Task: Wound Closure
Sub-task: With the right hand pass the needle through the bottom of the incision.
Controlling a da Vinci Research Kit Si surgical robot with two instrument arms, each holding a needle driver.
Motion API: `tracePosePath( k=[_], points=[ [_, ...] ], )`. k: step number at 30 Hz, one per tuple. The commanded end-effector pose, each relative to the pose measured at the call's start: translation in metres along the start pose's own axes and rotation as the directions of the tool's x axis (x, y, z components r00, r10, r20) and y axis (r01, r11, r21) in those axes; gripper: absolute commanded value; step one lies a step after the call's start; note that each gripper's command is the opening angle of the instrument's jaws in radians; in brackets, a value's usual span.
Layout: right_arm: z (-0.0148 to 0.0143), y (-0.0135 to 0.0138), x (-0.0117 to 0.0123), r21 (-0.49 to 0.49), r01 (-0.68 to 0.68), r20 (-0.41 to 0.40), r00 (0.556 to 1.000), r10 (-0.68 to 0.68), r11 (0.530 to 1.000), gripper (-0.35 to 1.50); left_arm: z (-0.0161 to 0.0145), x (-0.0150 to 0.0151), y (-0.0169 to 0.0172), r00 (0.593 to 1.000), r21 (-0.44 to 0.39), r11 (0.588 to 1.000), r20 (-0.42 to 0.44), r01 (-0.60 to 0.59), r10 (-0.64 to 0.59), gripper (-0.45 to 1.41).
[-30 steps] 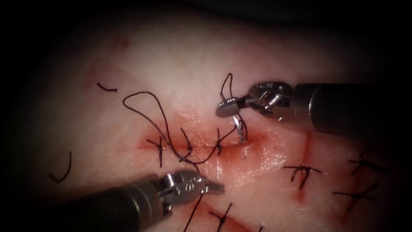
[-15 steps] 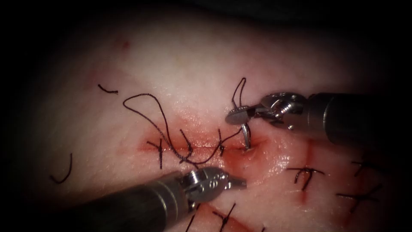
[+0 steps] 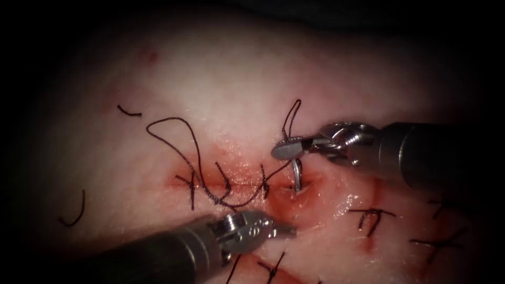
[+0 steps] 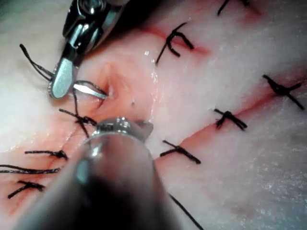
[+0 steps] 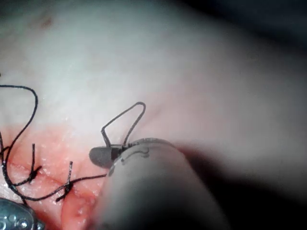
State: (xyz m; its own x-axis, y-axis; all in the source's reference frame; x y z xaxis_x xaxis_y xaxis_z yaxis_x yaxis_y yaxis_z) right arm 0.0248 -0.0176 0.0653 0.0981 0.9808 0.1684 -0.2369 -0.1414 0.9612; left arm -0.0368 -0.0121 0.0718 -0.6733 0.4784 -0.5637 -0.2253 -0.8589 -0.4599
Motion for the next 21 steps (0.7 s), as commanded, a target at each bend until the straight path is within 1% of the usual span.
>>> tracePosePath(
  k=[1, 4, 15, 21],
  points=[
    [0.0012, 0.0005, -0.0001, 0.002, -0.008, 0.0, 1.0, 0.008, 1.0, -0.35, 0.0007, 0.0002, -0.0004, 1.0, 0.0, 1.0, -0.001, -0.002, 0.002, -0.45],
    [0.0014, 0.0005, -0.001, 0.001, -0.023, 0.002, 1.0, 0.023, 1.0, -0.35, 0.0004, -0.0002, -0.0006, 1.0, -0.003, 1.0, -0.002, 0.0, 0.0, -0.45],
    [0.0017, -0.0008, -0.0043, 0.026, -0.04, 0.012, 0.999, 0.04, 0.999, -0.35, 0.0003, -0.0003, -0.0007, 1.0, -0.006, 1.0, -0.003, 0.0, 0.0, -0.45],
    [0.0003, -0.0011, -0.0052, 0.006, -0.039, -0.018, 0.999, 0.04, 0.999, -0.35, 0.0002, -0.0003, -0.0007, 1.0, -0.008, 1.0, -0.003, 0.0, 0.0, -0.45]
  ],
)
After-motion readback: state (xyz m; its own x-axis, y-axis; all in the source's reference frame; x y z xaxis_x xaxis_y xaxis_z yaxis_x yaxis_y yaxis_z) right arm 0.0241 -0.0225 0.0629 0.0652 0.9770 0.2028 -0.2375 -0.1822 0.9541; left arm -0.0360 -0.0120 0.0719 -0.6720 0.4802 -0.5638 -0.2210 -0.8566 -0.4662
